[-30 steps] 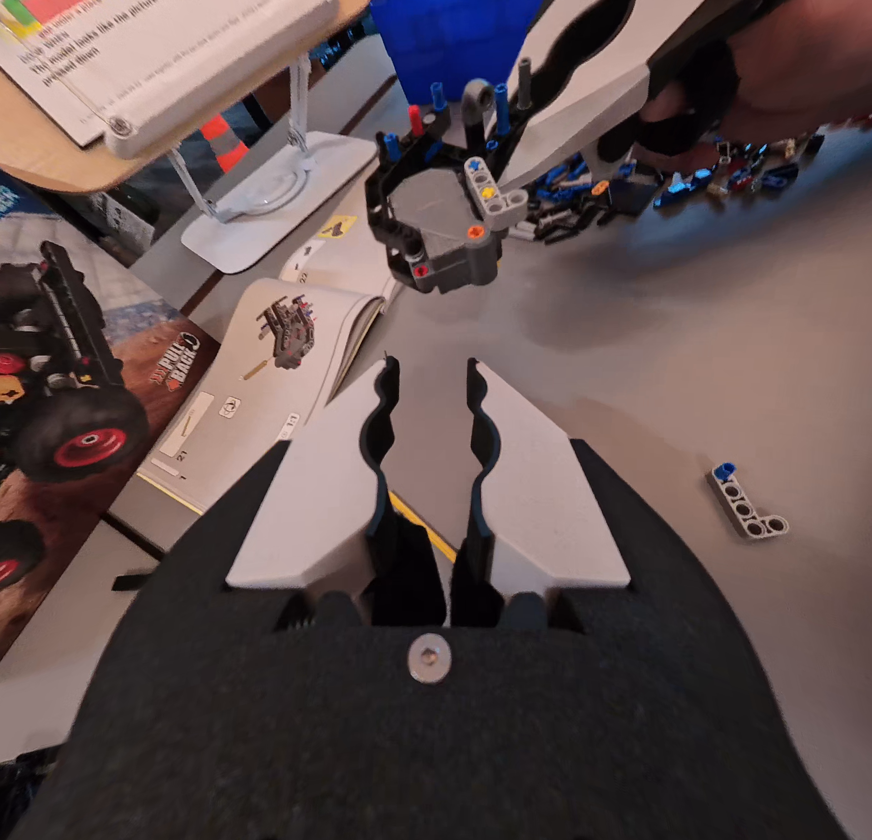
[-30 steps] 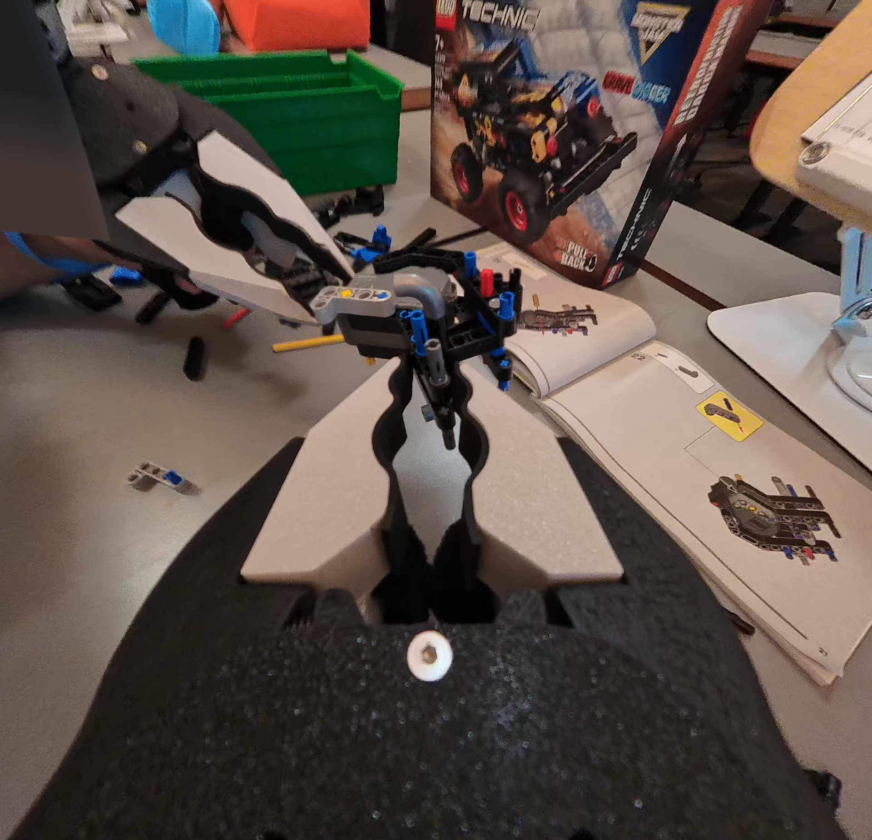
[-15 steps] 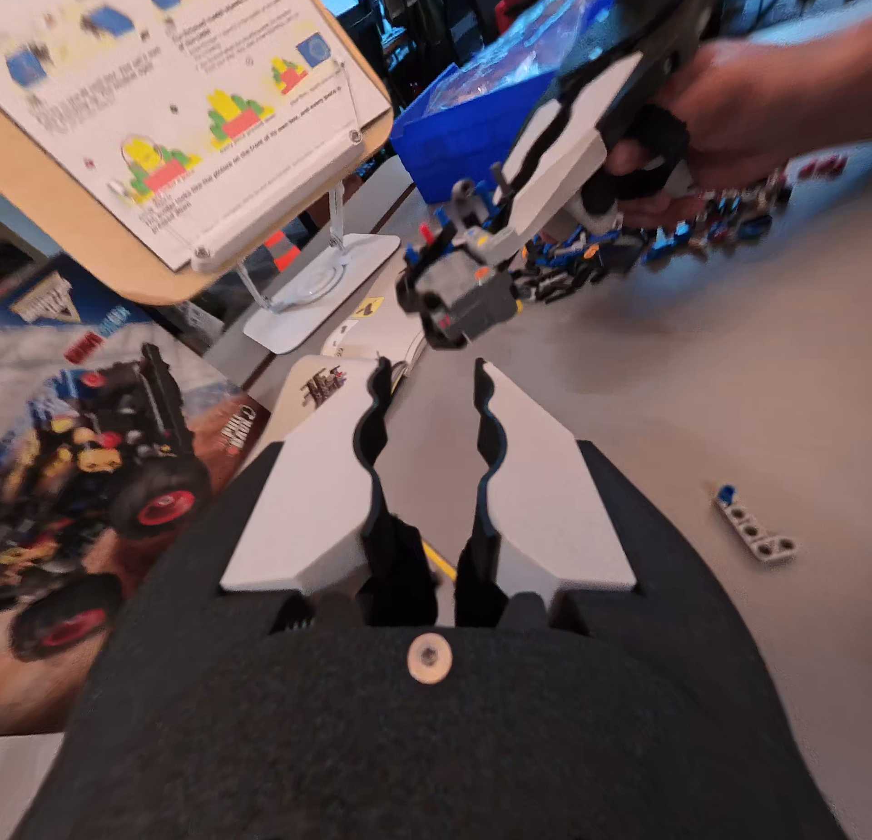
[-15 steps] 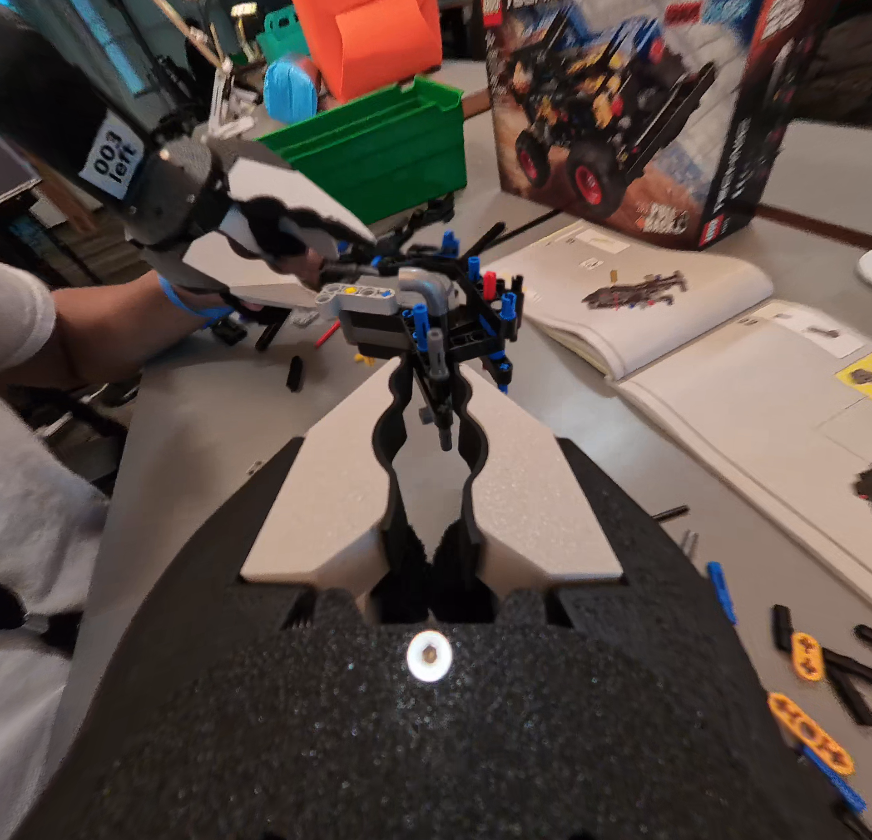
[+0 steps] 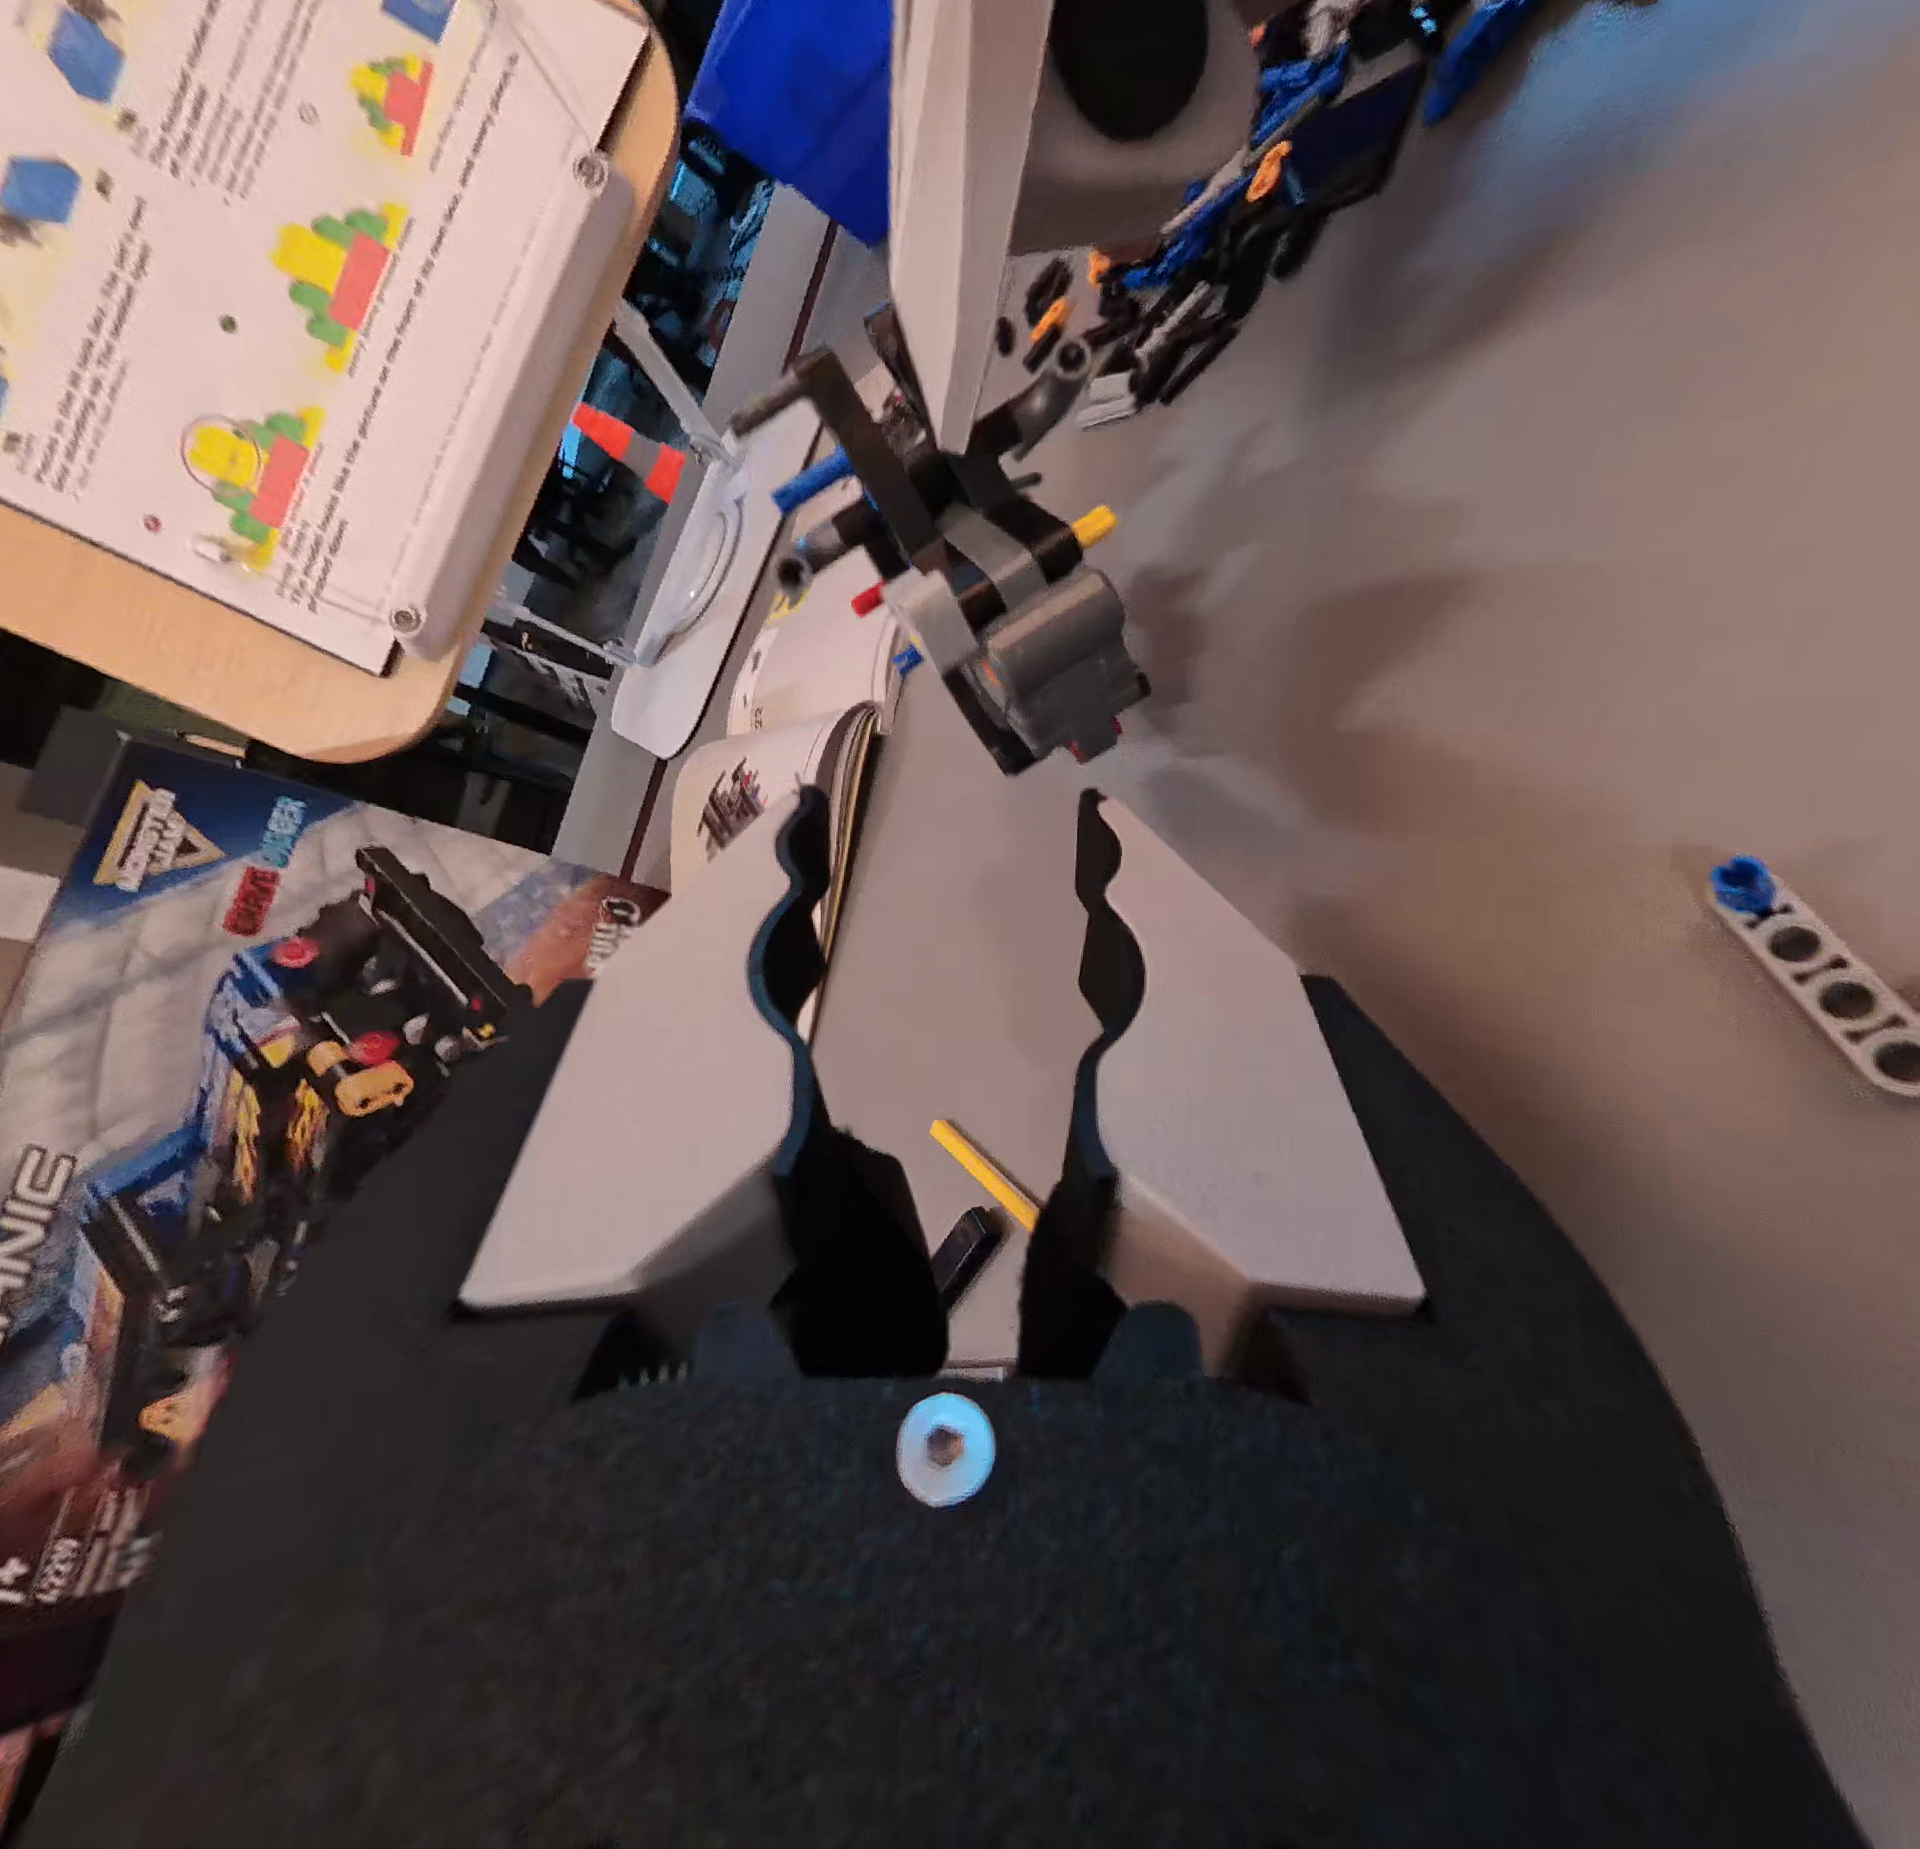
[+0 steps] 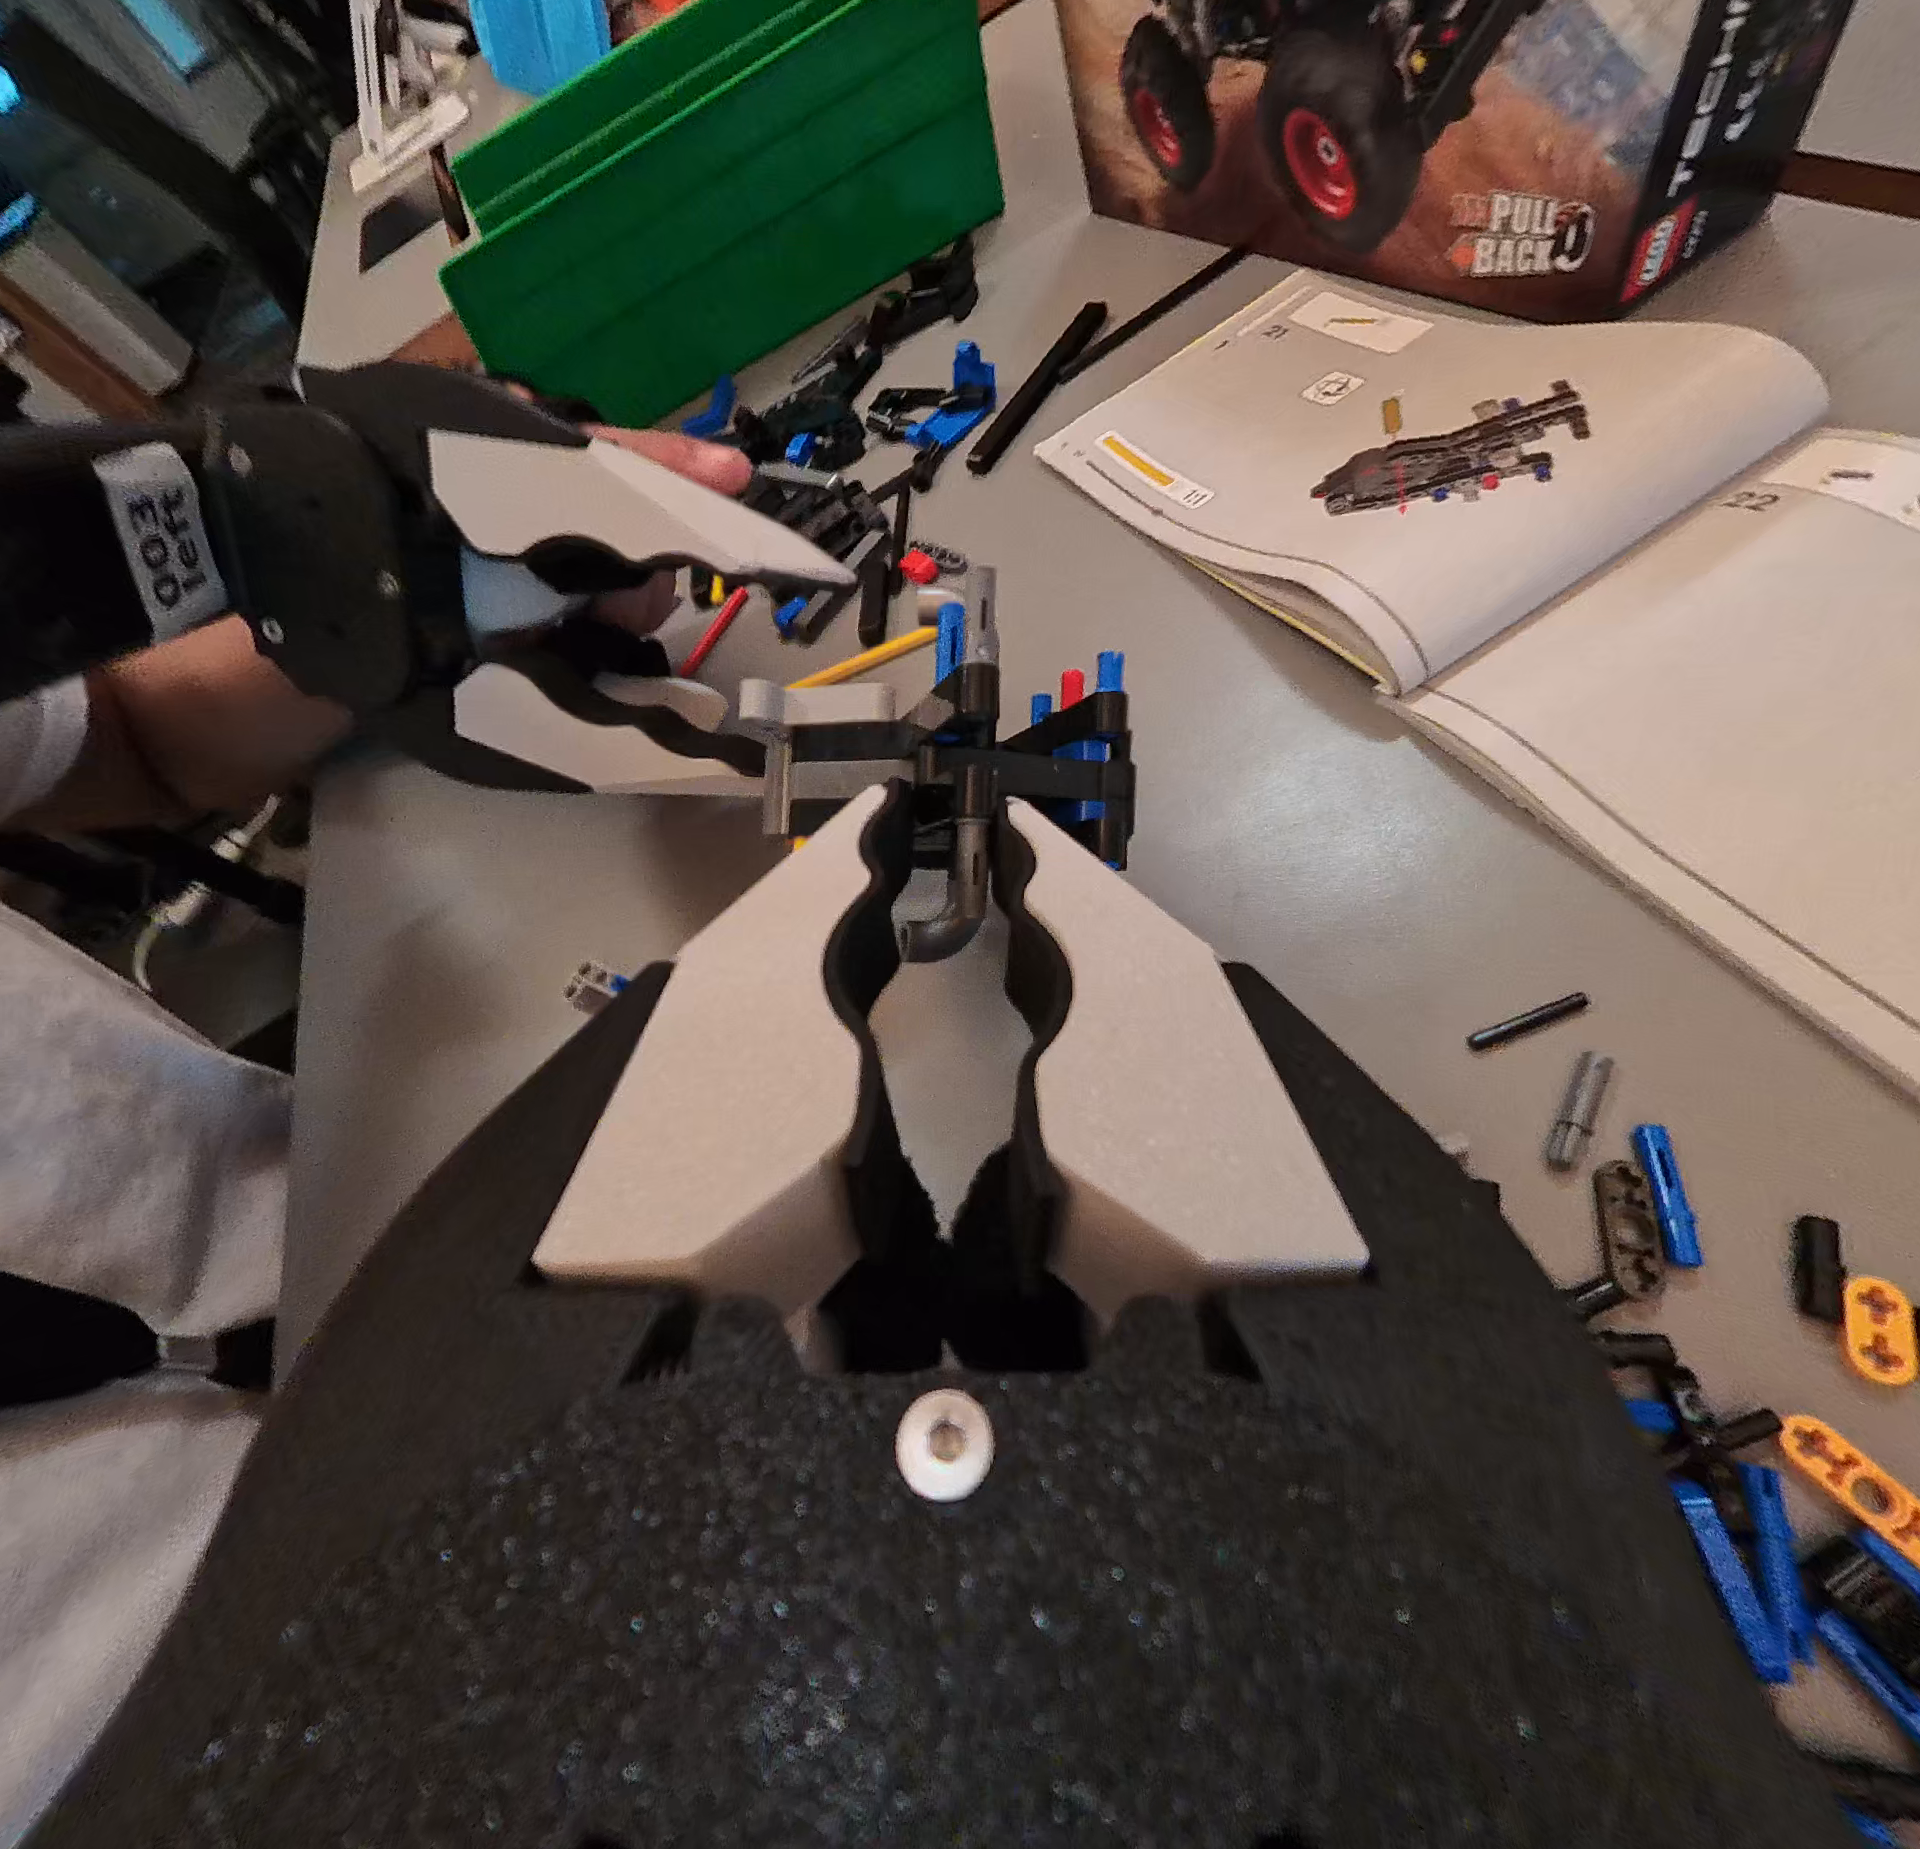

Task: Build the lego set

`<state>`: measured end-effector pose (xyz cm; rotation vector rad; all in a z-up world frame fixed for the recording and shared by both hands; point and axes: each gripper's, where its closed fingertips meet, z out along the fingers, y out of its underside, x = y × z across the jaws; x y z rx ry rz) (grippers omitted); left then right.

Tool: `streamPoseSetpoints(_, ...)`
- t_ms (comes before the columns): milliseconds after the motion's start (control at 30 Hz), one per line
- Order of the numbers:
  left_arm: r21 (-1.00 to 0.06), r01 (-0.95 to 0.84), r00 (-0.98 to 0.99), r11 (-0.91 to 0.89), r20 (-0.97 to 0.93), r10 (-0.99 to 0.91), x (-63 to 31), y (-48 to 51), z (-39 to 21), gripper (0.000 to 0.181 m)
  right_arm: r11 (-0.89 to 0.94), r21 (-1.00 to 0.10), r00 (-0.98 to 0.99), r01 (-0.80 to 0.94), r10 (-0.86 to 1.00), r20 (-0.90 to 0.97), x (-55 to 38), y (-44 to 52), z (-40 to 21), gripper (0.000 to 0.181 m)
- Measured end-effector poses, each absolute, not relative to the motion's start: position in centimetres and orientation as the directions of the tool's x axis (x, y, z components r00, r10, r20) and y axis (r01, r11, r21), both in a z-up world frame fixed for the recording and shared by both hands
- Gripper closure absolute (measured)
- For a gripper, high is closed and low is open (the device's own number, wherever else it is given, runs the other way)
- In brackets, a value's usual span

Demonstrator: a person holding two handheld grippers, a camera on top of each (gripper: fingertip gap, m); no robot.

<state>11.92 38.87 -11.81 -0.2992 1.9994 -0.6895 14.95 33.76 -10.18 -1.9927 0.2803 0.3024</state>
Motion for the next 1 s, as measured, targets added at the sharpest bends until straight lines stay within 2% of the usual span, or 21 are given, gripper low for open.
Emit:
streamPoseSetpoints(33,-0.598,0.052,-0.509,0.8,-0.705,-0.495,12.1,38.9,-11.9,0.136,-0.404,-0.841,0.929,-0.36,-0.073,-0.363,15.2,33.7,-10.0,0.168)
streamPoseSetpoints(233,-0.754,-0.081,-0.575,0.651,-0.499,-0.649,12.5,37.6,-12.8,0.133,-0.314,-0.793,0.845,-0.522,-0.069,-0.53,15.8,33.6,-8.8,0.168)
streamPoseSetpoints(400,-0.819,-0.062,-0.587,0.57,-0.432,-0.685,12.2,36.2,-11.7,0.131,-0.301,-0.775,0.817,-0.556,-0.027,-0.576,15.2,33.6,-8.3,0.168)
streamPoseSetpoints(533,-0.854,-0.036,-0.599,0.518,-0.396,-0.696,11.8,35.6,-10.6,0.134,-0.264,-0.786,0.795,-0.559,0.101,-0.598,14.3,33.6,-6.8,0.168)
streamPoseSetpoints(800,-0.96,-0.101,-0.749,0.261,-0.099,-0.655,9.9,33.8,-8.9,0.125,-0.247,-0.707,0.608,-0.662,0.376,-0.7,13.3,32.7,-4.7,0.169)
streamPoseSetpoints(900,-0.974,-0.169,-0.803,0.152,0.046,-0.594,8.8,32.8,-8.0,0.118,-0.228,-0.712,0.579,-0.664,0.446,-0.683,13.0,32.5,-4.1,0.169)
streamPoseSetpoints(1000,-0.971,-0.234,-0.824,0.041,0.176,-0.538,8.3,32.3,-6.9,0.119,-0.239,-0.68,0.497,-0.693,0.525,-0.691,12.3,32.2,-3.2,0.171)
